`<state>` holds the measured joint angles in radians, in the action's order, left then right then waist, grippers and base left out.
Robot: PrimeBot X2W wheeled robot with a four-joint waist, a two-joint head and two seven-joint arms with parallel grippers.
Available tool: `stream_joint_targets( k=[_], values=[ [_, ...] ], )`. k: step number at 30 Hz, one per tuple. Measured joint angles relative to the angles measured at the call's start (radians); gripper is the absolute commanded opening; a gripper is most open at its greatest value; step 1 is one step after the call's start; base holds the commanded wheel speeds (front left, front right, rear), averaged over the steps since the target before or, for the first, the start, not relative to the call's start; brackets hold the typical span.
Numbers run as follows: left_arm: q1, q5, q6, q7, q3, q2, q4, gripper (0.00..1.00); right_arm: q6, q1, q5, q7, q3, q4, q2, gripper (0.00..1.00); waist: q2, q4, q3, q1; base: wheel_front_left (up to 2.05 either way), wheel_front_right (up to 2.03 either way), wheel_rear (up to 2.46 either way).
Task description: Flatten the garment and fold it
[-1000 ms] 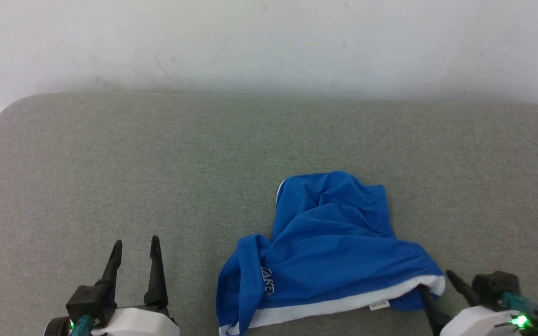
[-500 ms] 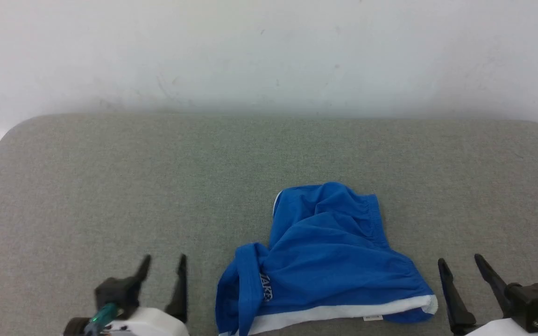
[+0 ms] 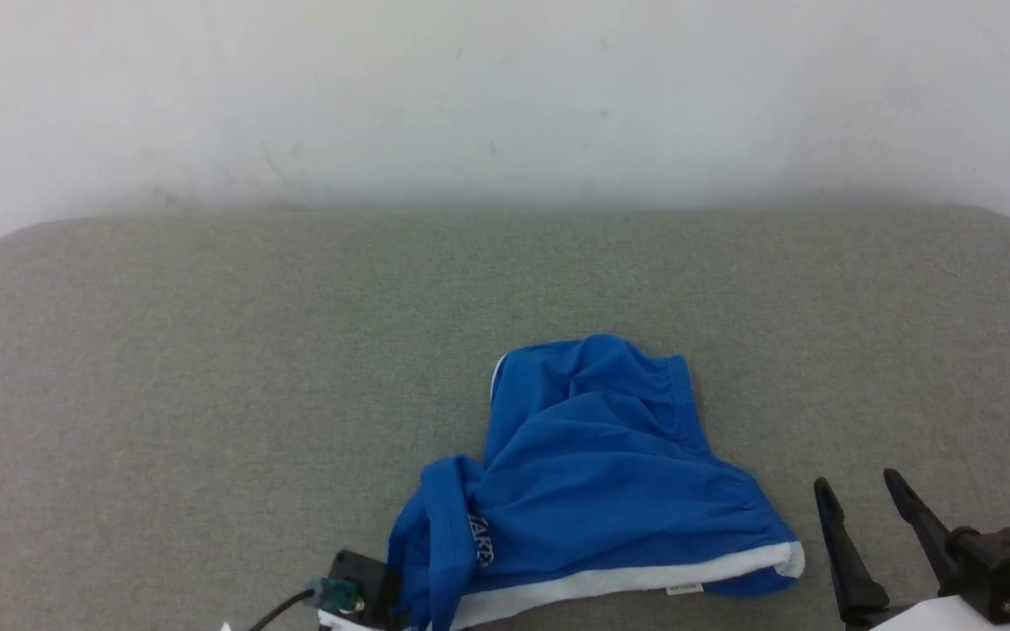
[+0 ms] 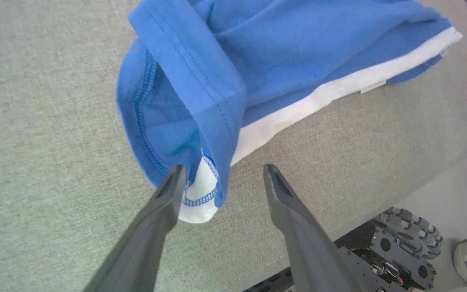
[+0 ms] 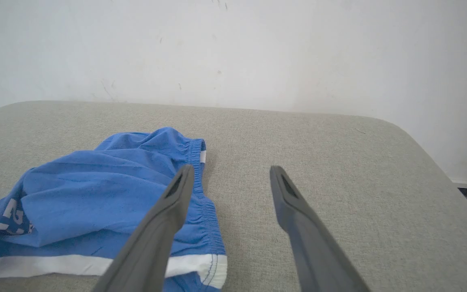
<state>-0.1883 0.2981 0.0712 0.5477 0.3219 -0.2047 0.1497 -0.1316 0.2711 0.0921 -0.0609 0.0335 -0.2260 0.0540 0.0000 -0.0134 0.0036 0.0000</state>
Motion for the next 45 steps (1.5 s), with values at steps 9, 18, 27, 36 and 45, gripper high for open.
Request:
stream_joint_targets(
  k=[9, 18, 27, 36, 45],
  values=[
    [0.033, -0.016, 0.007, 0.048, 0.028, -0.014, -0.114, 1.0, 0.0, -0.031, 0.016, 0.004, -0.005, 0.017, 0.0, 1.0, 0.0, -0.017, 0.06, 0.0002, 0.0, 0.0, 0.0],
    [0.126, 0.014, 0.009, 0.074, 0.036, 0.013, -0.226, 0.2, 0.0, -0.047, 0.017, -0.06, -0.003, 0.054, 0.0, 1.0, 0.0, -0.029, 0.108, 0.0, 0.0, 0.0, 0.0],
    [0.134, 0.046, 0.025, 0.047, 0.041, 0.01, -0.227, 0.0, 0.0, -0.047, 0.08, -0.279, -0.028, 0.142, 0.016, 1.0, 0.0, -0.006, 0.098, 0.0001, 0.0, 0.0, 0.0],
    [0.128, 0.045, 0.025, 0.039, 0.062, 0.003, -0.153, 0.0, 0.0, -0.154, 0.142, -0.383, -0.063, 0.367, 0.054, 1.0, 0.0, 0.036, 0.105, 0.0001, 0.0, 0.0, 0.0],
    [0.122, 0.044, 0.023, 0.031, 0.068, -0.003, -0.112, 0.0, 0.0, -0.209, 0.255, -0.524, -0.123, 0.396, 0.099, 0.0, 0.0, 0.055, 0.099, 0.0001, 0.0, 0.0, 0.0]
  ],
)
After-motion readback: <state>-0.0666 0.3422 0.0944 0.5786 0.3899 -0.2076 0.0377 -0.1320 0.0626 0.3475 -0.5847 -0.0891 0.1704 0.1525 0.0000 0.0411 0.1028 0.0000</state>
